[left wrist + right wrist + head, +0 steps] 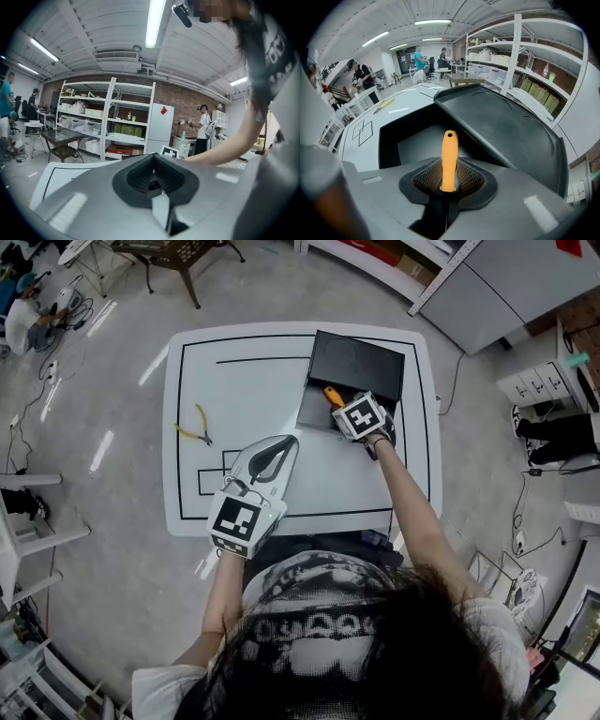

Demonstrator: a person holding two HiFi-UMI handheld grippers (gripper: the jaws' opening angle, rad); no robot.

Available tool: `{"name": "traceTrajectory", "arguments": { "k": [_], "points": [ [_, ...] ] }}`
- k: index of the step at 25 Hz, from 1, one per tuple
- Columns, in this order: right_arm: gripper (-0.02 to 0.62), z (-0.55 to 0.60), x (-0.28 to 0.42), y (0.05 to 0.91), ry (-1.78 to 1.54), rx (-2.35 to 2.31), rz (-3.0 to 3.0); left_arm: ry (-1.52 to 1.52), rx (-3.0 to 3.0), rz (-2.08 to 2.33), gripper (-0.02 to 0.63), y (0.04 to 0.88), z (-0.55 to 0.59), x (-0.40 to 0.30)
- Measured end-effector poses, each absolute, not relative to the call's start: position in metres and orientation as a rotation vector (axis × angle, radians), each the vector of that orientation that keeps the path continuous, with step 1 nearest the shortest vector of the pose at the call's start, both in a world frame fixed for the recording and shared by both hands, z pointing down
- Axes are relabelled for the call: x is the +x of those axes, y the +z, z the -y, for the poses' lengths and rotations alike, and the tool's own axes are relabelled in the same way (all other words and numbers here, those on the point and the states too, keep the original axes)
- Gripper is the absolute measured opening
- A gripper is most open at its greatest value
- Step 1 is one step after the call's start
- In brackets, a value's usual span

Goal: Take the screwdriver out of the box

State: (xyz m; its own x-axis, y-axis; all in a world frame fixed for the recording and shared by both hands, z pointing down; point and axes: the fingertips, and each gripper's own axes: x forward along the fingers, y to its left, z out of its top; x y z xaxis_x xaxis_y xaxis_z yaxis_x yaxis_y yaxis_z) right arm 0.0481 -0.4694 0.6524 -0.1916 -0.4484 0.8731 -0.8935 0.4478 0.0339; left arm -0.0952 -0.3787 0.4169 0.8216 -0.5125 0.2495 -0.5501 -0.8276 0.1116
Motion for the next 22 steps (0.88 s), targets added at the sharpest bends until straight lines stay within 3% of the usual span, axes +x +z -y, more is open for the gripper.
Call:
{"name": "traceTrajectory", "arguments": {
  "k": [8,22],
  "points": [
    [0.104,0.461,0.042,0.632,0.571,1.148,1.888,0.336,2.81,0.871,0.0,0.422,0.374,-0.102],
    [0.104,0.412,0.036,0.51,0.372,1.236,2.161,0.34,2.823,0.91,0.0,0.412,0.334,-0.071]
  ]
}}
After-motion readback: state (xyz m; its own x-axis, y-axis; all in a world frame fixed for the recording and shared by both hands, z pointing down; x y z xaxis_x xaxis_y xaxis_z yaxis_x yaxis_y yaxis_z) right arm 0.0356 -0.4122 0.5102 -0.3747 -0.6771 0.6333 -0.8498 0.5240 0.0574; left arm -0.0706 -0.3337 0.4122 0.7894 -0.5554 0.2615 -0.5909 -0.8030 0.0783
